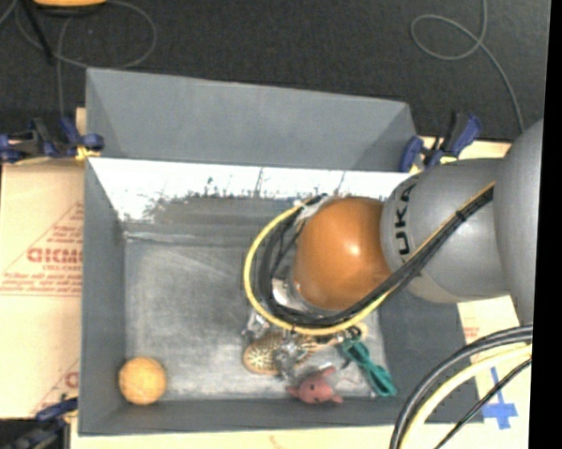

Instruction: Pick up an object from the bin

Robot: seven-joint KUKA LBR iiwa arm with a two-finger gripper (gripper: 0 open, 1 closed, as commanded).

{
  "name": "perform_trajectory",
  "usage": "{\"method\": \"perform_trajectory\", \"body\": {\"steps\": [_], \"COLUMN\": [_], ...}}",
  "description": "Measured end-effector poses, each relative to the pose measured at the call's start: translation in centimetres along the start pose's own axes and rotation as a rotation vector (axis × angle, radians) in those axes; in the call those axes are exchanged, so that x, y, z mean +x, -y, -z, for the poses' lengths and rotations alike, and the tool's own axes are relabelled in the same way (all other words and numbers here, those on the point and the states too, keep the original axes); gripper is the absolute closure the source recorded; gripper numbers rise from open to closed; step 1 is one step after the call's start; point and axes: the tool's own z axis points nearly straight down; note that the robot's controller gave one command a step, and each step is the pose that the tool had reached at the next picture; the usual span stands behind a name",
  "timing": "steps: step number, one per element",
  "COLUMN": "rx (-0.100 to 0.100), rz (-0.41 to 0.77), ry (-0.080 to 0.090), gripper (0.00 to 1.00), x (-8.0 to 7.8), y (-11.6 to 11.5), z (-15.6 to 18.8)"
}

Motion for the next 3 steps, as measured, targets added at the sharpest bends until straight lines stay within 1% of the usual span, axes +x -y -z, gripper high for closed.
{"method": "perform_trajectory", "body": {"steps": [1,2,3], "rx": [0.000,-0.005,-0.002], "rz": [-0.001,0.008,-0.007], "ry": [0.000,-0.011,-0.005], "gripper": [1.00,1.00,1.00], "x": [0.0,0.7,0.3], "y": [0.0,0.5,-0.4], "z": [0.0,4.8,15.3]}}
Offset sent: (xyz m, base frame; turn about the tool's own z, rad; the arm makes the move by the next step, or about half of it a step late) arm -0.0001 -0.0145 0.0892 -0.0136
